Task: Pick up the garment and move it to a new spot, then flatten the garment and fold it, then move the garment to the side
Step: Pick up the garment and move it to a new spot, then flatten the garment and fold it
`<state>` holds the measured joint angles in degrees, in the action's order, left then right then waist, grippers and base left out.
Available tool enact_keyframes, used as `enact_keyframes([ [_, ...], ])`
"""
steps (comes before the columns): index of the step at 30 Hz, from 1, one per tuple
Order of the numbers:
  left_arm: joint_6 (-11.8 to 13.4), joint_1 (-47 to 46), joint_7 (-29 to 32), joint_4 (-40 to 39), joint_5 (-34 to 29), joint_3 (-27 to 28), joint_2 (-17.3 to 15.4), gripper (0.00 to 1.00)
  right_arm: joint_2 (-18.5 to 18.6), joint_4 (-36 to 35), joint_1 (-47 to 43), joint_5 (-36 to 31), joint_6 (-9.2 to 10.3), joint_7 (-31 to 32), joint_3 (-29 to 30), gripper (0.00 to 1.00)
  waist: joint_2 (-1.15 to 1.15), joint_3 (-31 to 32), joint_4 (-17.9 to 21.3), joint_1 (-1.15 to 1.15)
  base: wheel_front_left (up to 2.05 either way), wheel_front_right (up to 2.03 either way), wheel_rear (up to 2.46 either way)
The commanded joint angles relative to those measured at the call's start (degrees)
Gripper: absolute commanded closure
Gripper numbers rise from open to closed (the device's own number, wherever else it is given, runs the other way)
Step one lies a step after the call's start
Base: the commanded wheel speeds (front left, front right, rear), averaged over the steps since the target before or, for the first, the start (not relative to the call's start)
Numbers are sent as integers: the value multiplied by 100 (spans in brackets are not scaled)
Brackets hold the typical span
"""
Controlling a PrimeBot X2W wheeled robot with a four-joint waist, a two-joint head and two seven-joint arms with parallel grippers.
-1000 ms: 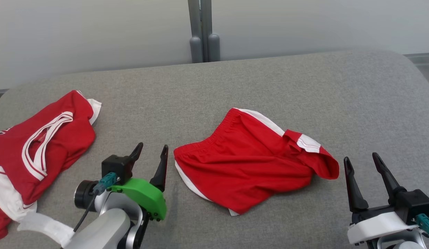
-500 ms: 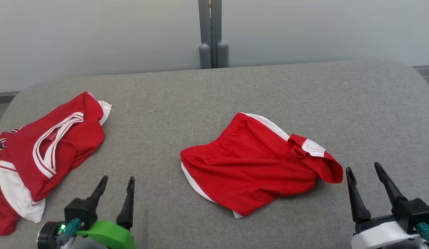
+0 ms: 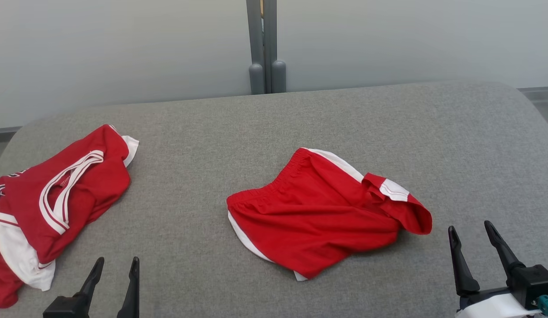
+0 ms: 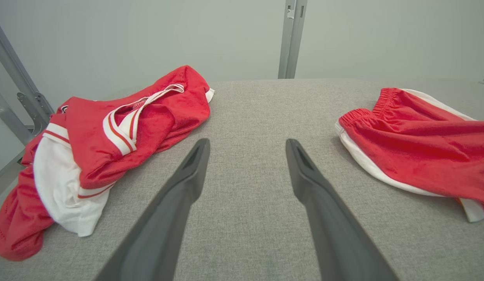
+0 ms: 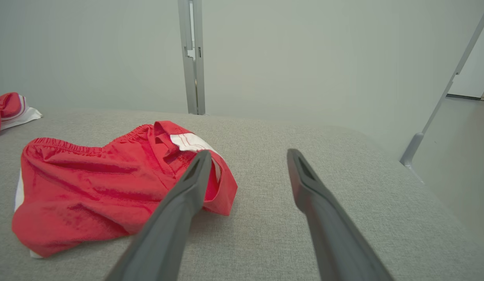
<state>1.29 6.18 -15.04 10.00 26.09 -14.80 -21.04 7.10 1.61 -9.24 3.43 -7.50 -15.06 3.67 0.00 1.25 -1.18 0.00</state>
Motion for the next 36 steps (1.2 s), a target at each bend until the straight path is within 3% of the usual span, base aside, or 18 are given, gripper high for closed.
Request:
enact_keyframes([
  [1,-91,100,-18,22,-107,127,68,0,7,20,-81,29,2,-18,22,0,0,19,5,0,0,0,0],
  [7,-513,315,-18,66,-512,786,431,0,-40,19,-120,24,2,-18,96,0,0,86,33,0,0,0,0],
  [14,-788,386,-18,126,-821,1187,689,0,-85,2,-137,10,2,-18,129,0,0,128,103,0,0,0,0],
  [28,-884,336,-18,184,-994,1299,894,0,-93,-35,-145,31,2,-18,138,0,0,142,140,0,0,0,0],
  [36,-883,-16,-18,95,-831,807,852,0,-60,-89,-42,36,2,-18,97,0,0,70,180,0,0,0,0],
])
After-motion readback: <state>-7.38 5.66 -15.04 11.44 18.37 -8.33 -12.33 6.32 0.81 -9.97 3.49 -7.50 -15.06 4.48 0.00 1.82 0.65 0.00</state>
